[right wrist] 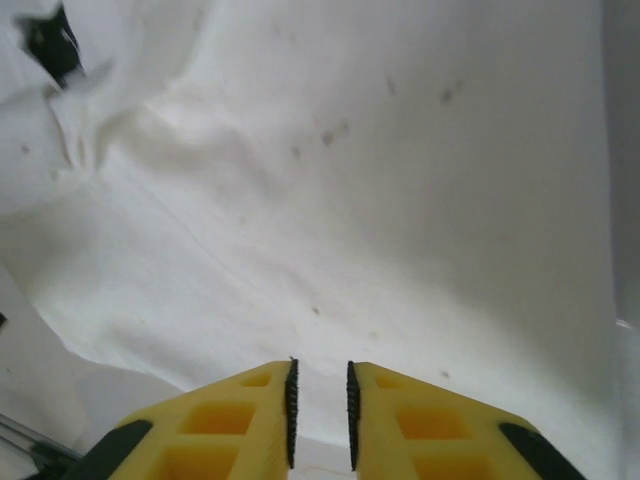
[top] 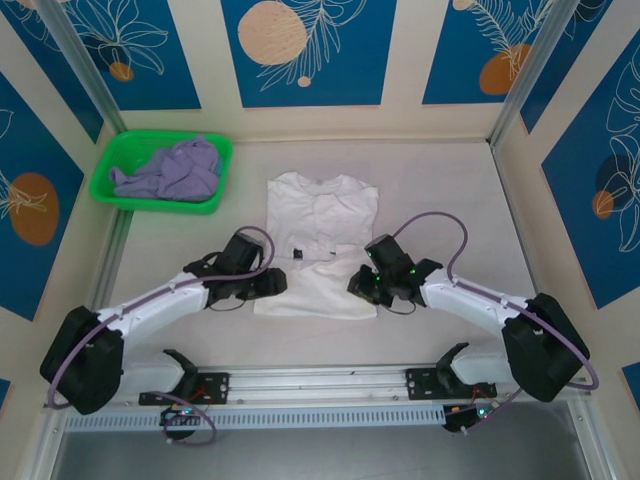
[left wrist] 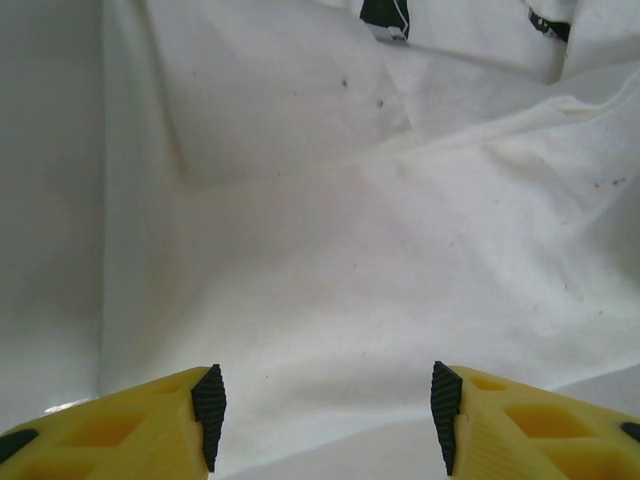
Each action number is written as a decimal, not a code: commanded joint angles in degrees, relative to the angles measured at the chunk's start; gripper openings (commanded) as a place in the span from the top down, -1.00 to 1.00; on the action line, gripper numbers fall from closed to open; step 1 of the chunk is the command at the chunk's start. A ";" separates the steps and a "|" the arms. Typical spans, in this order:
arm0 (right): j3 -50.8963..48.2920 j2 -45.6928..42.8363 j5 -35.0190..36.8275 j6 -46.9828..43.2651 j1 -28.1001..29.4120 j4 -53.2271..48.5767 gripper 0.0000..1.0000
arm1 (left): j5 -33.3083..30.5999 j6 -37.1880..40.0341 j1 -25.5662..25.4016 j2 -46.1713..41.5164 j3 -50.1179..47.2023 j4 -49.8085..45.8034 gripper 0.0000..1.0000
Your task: Fold and stack the t-shirts
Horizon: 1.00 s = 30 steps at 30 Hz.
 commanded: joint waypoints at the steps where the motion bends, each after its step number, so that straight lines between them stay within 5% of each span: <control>1: 3.19 4.29 0.08 -3.83 -2.01 -1.46 0.62 | 2.33 0.62 1.80 3.60 3.07 1.00 -0.18; 30: 16.60 25.25 -11.00 -3.90 -14.64 2.41 0.71 | 6.45 1.97 11.56 21.20 20.63 3.52 -0.35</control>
